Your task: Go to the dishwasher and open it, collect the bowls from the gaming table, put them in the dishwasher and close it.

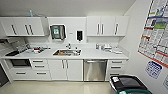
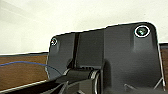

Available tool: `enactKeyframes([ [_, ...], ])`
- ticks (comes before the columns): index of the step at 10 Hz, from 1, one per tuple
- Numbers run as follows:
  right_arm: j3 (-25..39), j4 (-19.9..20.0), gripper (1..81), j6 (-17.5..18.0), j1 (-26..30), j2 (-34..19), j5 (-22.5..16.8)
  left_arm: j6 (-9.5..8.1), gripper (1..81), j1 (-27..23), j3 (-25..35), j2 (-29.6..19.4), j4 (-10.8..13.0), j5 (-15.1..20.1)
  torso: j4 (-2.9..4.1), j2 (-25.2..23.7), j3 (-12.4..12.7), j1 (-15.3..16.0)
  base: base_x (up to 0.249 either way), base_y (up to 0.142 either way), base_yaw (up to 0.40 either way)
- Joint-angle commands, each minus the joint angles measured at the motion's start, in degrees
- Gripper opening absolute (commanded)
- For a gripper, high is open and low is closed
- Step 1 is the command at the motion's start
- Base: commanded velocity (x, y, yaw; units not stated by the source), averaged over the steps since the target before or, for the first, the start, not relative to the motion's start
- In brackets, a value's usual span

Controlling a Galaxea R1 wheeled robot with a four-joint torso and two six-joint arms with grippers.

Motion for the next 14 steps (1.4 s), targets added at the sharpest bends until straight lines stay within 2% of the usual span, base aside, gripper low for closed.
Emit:
enactKeyframes([
  [1,1.08,0.05,81.1,-0.11,3.12,-0.7,-2.7,0.11,81.1,-3.49,0.75,-0.99,0.46,2.93,0.0,0.0,0.0,0.0,0.083,0.0,0.0],
  [14,1.08,0.13,81.1,-0.11,3.12,-0.96,-2.79,0.28,81.1,-3.49,1.27,-0.99,0.46,2.84,0.0,0.0,0.0,0.0,0.083,0.0,0.0],
])
